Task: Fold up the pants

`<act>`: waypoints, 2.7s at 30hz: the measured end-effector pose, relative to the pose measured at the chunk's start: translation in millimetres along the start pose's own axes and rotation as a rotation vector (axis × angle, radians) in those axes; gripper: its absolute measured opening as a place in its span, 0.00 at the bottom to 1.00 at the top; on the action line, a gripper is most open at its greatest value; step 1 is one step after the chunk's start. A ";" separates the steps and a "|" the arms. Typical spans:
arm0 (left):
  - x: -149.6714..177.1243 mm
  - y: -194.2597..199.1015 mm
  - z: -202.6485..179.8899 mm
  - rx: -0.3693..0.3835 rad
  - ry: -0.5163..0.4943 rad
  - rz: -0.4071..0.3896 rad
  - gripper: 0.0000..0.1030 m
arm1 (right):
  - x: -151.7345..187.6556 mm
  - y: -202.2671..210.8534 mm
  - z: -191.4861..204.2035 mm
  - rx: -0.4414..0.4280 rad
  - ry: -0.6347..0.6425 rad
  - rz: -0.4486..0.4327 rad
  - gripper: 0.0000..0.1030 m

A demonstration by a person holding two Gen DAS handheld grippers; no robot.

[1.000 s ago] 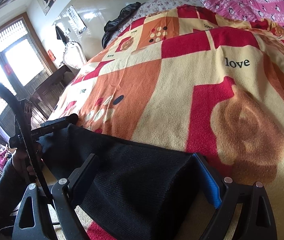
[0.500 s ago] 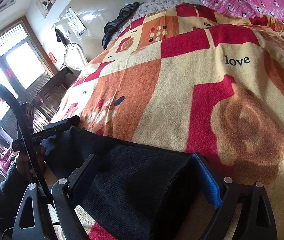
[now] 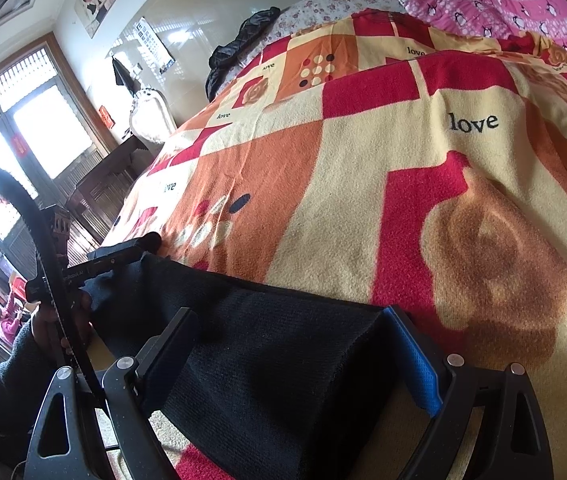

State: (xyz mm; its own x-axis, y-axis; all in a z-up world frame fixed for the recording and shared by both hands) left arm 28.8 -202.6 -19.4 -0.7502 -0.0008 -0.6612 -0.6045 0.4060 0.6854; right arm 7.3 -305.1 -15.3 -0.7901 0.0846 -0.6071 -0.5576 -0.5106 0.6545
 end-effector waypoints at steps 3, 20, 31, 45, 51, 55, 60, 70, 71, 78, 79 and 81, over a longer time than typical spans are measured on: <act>0.2 -0.1 -0.2 0.004 0.003 0.000 0.67 | -0.1 0.2 0.0 0.000 0.000 0.000 0.89; 0.5 -0.1 -1.2 -0.014 -0.010 0.003 0.67 | -1.2 -12.9 15.5 0.102 0.107 0.081 0.97; -0.5 0.7 -0.4 -0.001 0.011 -0.004 0.67 | -2.0 -2.5 11.4 0.170 0.054 0.070 0.82; -1.7 2.6 4.7 0.031 0.033 -0.009 0.67 | 31.9 119.5 54.3 0.234 -0.143 -0.253 0.77; -1.7 3.6 5.4 0.043 0.043 -0.012 0.67 | 66.8 120.5 39.7 0.235 -0.255 -0.231 0.77; -1.7 4.0 5.5 0.042 0.042 -0.012 0.67 | 88.2 95.0 29.4 0.153 -0.352 -0.162 0.77; -1.6 4.0 6.0 0.037 0.038 -0.010 0.67 | 84.7 77.3 32.3 0.138 -0.346 -0.189 0.78; -1.8 4.0 5.8 0.038 0.039 -0.010 0.67 | 67.9 62.3 25.4 0.210 -0.443 -0.189 0.72; -1.8 4.0 5.8 0.038 0.038 -0.010 0.67 | 67.2 62.6 27.1 0.212 -0.435 -0.189 0.72; -8.4 15.9 -27.7 -0.001 -0.056 0.007 0.67 | 67.6 56.2 16.9 0.260 -0.367 -0.190 0.24; -13.2 22.0 -42.5 0.042 -0.054 0.004 0.67 | 67.7 56.4 18.2 0.265 -0.334 -0.193 0.21; -24.8 27.5 -76.8 0.141 -0.020 0.022 0.67 | 68.1 55.1 24.6 0.311 -0.251 -0.207 0.16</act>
State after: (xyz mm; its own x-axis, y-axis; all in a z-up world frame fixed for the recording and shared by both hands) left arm 10.2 -261.6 39.2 -0.7564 0.0270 -0.6535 -0.5436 0.5298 0.6511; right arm -83.5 -306.4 -9.5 -0.6700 0.3823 -0.6363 -0.7298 -0.1828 0.6587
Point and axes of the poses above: each gripper's, at about its wrist camera, not at the fingertips, and y roughly against the way its jaws point, z to its left, x to its underside, the point moved 5 cm from there along -y, roughly the way its jaws point, and after that the axes turned 1 degree about y, right-handed, at the moved point
